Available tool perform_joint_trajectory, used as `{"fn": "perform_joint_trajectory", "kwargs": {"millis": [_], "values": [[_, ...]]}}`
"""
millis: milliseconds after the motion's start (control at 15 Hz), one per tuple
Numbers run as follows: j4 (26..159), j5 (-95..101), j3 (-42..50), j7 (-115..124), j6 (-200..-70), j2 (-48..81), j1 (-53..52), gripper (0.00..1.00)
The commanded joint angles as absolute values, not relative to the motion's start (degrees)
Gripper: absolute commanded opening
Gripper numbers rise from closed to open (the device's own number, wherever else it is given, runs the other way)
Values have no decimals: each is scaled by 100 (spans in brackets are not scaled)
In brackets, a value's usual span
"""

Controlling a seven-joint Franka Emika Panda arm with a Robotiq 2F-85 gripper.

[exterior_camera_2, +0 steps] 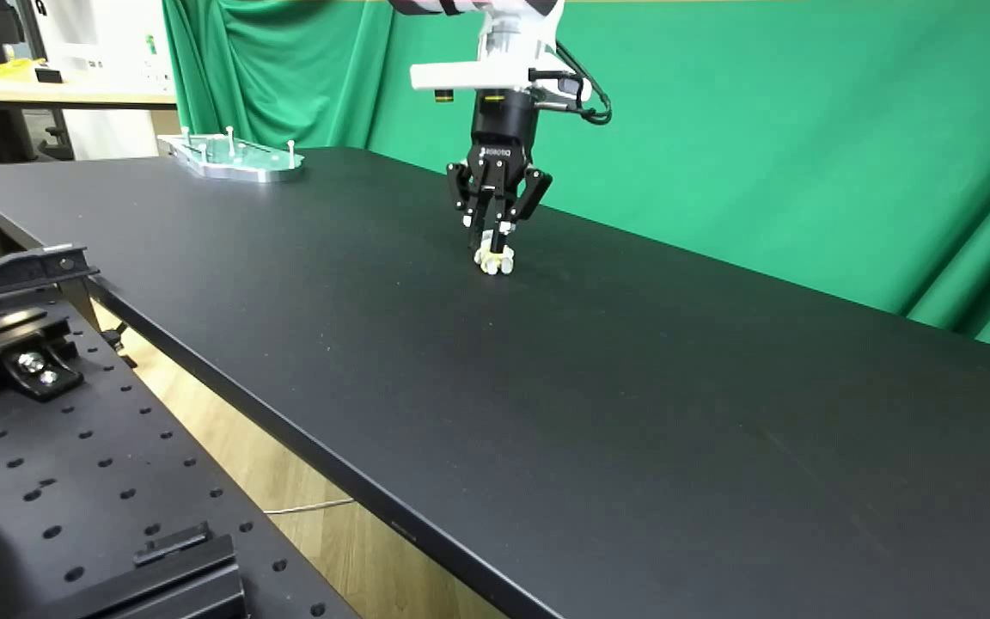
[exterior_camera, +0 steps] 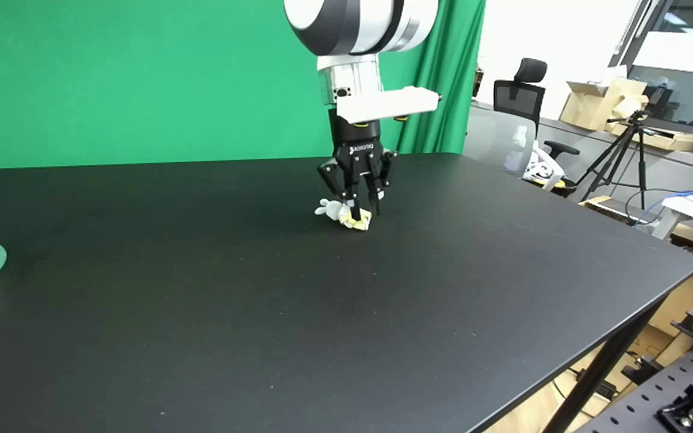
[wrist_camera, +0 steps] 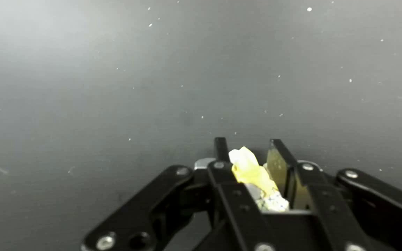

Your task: Move the white object forward.

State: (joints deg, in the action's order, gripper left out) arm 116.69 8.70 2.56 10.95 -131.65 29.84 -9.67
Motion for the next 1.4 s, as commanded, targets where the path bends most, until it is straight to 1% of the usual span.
{"fn": "perform_joint_trajectory", "kwargs": {"millis": [0,267,333,400,867,1200,1267,1333], "values": [[11615,914,97,429,-12995,2798,-720,66],[11609,1245,68,-357,-13146,2790,-610,94],[11591,1366,53,-616,-13186,2818,-585,98],[11579,1508,44,-834,-13229,2847,-577,100],[11672,2534,-81,-1850,-13722,2922,-660,100],[11726,2716,-159,-1990,-13832,3028,-687,100],[11742,2731,-162,-1980,-13809,3037,-694,93],[11759,2715,-170,-1974,-13812,3047,-690,73]]}}
